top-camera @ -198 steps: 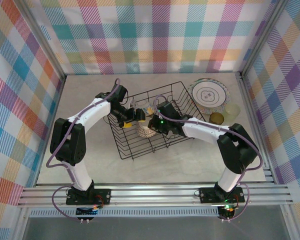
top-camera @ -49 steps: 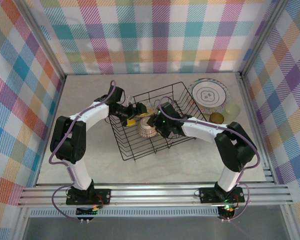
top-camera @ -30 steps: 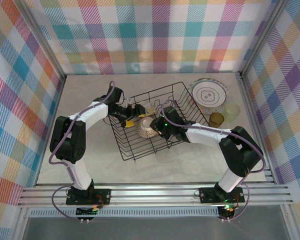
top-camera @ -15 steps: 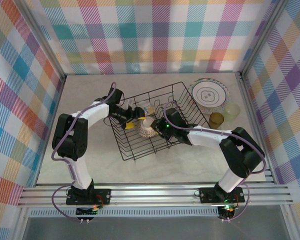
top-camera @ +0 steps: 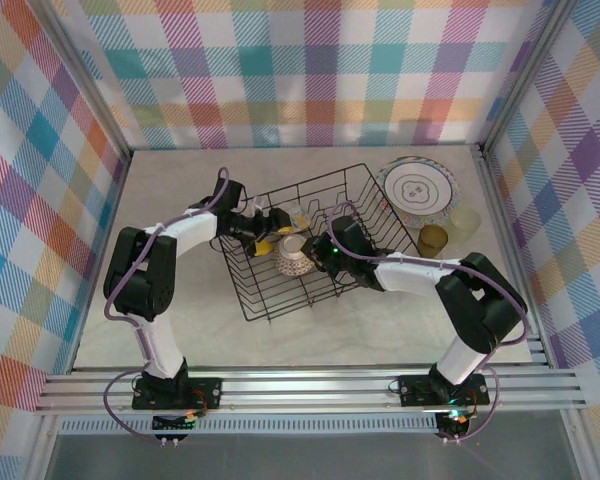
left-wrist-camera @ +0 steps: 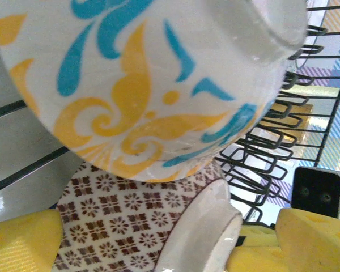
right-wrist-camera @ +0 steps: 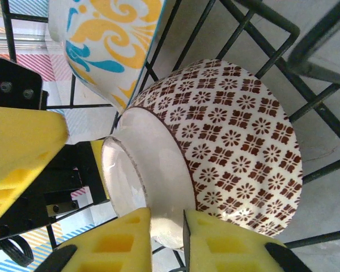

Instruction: Unload the mixed dishes from the dish rack

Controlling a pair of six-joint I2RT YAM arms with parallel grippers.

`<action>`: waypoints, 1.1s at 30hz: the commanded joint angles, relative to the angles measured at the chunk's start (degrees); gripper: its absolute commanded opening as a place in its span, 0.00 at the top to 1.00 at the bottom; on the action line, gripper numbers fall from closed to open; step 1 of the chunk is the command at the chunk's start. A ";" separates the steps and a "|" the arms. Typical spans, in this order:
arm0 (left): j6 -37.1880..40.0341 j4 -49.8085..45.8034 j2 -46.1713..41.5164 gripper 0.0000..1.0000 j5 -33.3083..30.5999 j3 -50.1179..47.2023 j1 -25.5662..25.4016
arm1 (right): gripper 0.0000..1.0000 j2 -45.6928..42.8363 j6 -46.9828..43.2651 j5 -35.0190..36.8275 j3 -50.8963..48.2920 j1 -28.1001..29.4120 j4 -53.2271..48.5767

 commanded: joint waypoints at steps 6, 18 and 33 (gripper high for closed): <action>5.74 -9.74 -2.46 0.04 -1.75 4.98 0.97 | 0.59 4.29 -7.05 3.56 3.73 -0.57 -27.48; 15.27 -17.95 0.81 0.05 -3.01 10.88 1.05 | 0.37 7.74 -8.07 -0.60 10.02 0.42 -34.12; 16.08 -16.42 3.25 0.07 0.81 7.73 2.10 | 0.24 7.31 -10.08 -0.50 15.39 1.08 -38.01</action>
